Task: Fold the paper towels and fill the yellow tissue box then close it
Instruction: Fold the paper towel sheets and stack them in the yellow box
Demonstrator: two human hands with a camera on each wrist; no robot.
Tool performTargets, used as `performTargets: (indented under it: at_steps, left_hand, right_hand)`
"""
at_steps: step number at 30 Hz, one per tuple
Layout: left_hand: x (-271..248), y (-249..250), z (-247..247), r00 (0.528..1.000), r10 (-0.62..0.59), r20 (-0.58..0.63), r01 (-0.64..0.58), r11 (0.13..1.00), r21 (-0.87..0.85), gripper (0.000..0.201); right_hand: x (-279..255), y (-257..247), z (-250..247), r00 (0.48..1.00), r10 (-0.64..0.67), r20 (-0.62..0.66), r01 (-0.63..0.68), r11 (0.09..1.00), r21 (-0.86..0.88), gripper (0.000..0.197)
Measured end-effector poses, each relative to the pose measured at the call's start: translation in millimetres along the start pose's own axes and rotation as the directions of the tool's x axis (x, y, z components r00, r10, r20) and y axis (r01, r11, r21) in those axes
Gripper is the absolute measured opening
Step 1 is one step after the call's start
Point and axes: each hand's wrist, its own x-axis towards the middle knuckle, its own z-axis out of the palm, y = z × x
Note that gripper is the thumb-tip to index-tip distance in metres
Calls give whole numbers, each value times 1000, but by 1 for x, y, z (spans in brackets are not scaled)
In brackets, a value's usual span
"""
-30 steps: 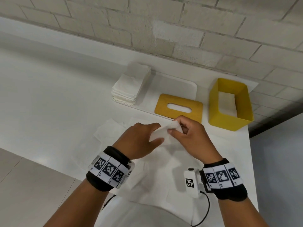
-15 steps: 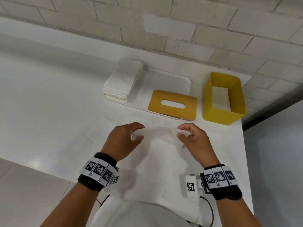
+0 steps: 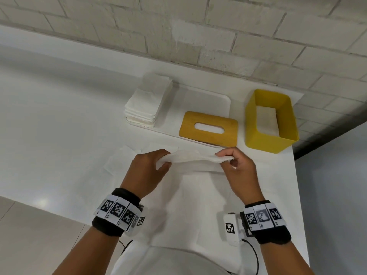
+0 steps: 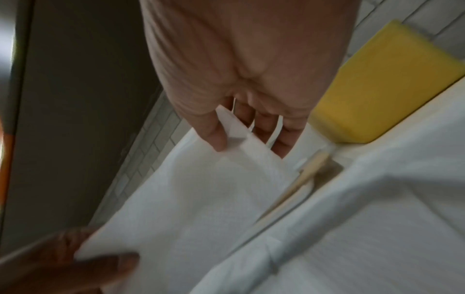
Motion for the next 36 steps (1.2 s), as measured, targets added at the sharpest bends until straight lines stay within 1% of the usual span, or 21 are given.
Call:
performTargets:
  at_steps: [2, 4, 7, 10, 15, 18, 21, 23, 25, 27, 30, 32, 36]
  left_hand:
    - [-1, 2, -5, 999, 8, -40, -9, 1000, -23, 13]
    - [-2, 2, -6, 999, -11, -42, 10, 1000, -29, 13]
    - [-6, -1, -1, 999, -43, 8, 43, 999, 5, 17]
    - [-9, -4, 4, 997, -48, 52, 47, 999, 17, 22]
    - [-7, -1, 5, 995, -60, 76, 57, 997, 45, 19]
    - [-5, 2, 3, 997, -38, 61, 35, 998, 54, 17]
    - [-6, 5, -1, 997, -46, 63, 42, 997, 64, 20]
    - [-5, 9, -4, 993, -61, 100, 48, 990, 131, 28]
    - [0, 17, -7, 991, -42, 130, 14, 978, 210, 36]
    - [11, 26, -10, 985, -32, 167, -11, 967, 253, 39]
    - [28, 39, -8, 957, -49, 285, -52, 940, 336, 43]
    - [36, 47, -2, 936, -46, 350, -97, 920, 380, 42]
    - [42, 56, 14, 911, -45, 411, -153, 887, 435, 31]
  right_hand:
    - [1, -5, -4, 1000, -22, -14, 23, 999, 30, 23]
    - [0, -3, -4, 1000, -5, -14, 5, 1000, -12, 22]
    - [-2, 9, 1, 997, 72, -2, -72, 996, -50, 21]
    - [-4, 15, 4, 993, 122, 5, -122, 992, -43, 25]
    - [-3, 14, 2, 994, 105, 12, -105, 994, -18, 23]
    - [-3, 15, 1, 995, 96, -3, -96, 995, -11, 20]
    - [-5, 18, 1, 993, 118, 6, -118, 993, -2, 20]
    - [-7, 20, 2, 991, 136, 15, -136, 991, -8, 22]
    - [-9, 22, 4, 989, 147, 21, -146, 989, -33, 21]
    - [-9, 23, 4, 988, 152, 23, -150, 987, -55, 19]
    - [-8, 23, 5, 985, 169, 32, -165, 981, -99, 16]
    - [-8, 24, 6, 982, 181, 48, -173, 976, -135, 14]
    - [-7, 22, 7, 962, 246, 114, -223, 957, -184, 16]
